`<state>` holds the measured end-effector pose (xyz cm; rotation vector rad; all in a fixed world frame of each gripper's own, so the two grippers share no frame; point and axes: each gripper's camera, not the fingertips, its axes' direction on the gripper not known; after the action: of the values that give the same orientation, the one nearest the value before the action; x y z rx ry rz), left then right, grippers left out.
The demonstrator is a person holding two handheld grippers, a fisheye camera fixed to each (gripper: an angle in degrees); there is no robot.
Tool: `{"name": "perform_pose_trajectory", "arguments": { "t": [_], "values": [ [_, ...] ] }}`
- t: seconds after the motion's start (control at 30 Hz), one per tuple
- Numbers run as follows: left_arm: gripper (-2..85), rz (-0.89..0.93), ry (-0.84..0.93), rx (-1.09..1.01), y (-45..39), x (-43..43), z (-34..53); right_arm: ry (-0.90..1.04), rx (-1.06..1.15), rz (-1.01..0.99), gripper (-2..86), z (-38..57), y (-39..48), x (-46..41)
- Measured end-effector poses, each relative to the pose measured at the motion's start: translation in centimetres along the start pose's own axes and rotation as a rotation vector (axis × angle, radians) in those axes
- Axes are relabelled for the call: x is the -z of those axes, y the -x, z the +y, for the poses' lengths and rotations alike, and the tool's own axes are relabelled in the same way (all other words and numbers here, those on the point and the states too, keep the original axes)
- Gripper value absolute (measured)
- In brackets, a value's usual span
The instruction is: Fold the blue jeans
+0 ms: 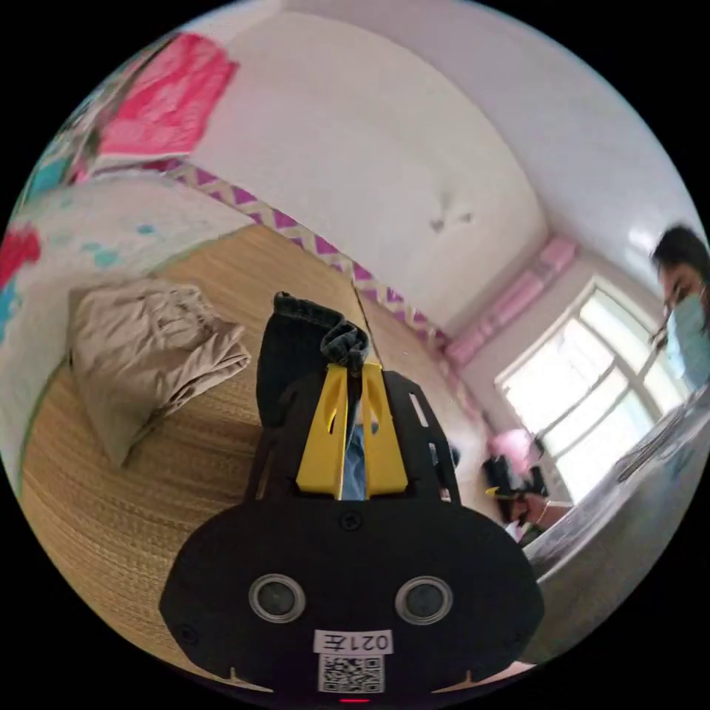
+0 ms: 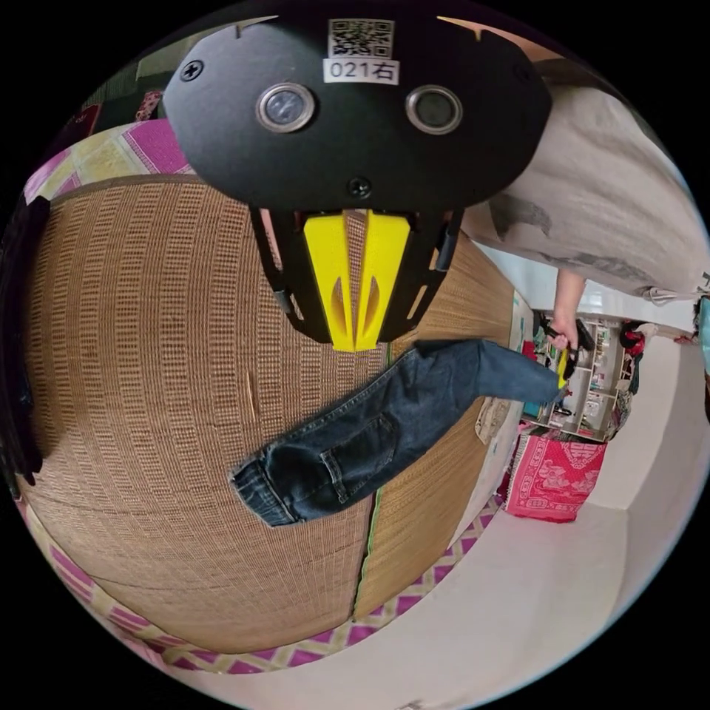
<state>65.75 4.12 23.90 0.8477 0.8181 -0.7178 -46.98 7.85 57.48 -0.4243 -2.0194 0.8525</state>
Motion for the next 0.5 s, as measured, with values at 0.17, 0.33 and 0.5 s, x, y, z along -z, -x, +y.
{"name": "perform_pose_trajectory", "arguments": {
  "t": [0.17, 0.33, 0.5],
  "values": [
    [0.4, -0.109, 0.291, -0.292, -18.4, -14.5, -4.4, 0.01, -0.04, -0.075, -0.7, 2.2, -5.0, -0.5],
    [1.7, -0.361, 0.627, -0.404, -24.5, -29.9, -1.5, -0.002, -0.081, -0.127, -0.7, 4.9, -9.5, 0.8],
    [2.7, -0.505, 0.684, -0.417, -26.7, -32.8, -3.8, -0.008, -0.113, -0.125, -0.7, 8.2, -13.3, 3.8]
  ]
}}
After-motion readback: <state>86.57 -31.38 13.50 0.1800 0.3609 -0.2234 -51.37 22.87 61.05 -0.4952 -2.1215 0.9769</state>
